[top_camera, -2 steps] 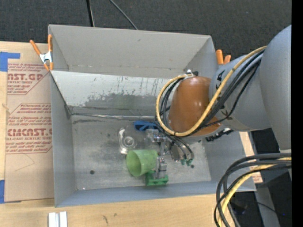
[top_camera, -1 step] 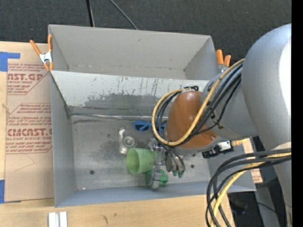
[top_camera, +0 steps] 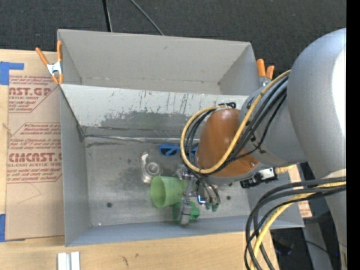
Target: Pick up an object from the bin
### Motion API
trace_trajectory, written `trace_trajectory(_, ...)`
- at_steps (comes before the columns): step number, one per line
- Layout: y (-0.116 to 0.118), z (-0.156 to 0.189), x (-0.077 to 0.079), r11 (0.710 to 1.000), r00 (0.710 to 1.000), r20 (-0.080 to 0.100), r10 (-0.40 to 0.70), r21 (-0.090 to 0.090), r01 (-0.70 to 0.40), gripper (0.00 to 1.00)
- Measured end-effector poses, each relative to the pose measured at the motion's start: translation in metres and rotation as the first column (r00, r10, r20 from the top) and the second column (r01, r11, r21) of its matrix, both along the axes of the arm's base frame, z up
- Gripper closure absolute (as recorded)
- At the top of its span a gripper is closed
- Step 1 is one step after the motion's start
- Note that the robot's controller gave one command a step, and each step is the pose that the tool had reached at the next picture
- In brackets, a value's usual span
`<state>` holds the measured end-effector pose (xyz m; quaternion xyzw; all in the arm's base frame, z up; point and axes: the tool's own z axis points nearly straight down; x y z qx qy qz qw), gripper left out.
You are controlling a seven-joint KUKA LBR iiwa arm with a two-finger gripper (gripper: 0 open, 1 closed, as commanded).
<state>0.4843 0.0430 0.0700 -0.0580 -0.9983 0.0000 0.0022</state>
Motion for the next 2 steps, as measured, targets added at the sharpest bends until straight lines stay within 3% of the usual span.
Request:
trace_trajectory(1,0.0012,0.0021,-0.0015,1.0,1.0,-0.01,0.002,0.002,-0.002,1.0)
trace_trajectory(2,0.0017,0.0057,-0.0026,1.0,1.0,-0.007,0.004,0.001,-0.004,1.0)
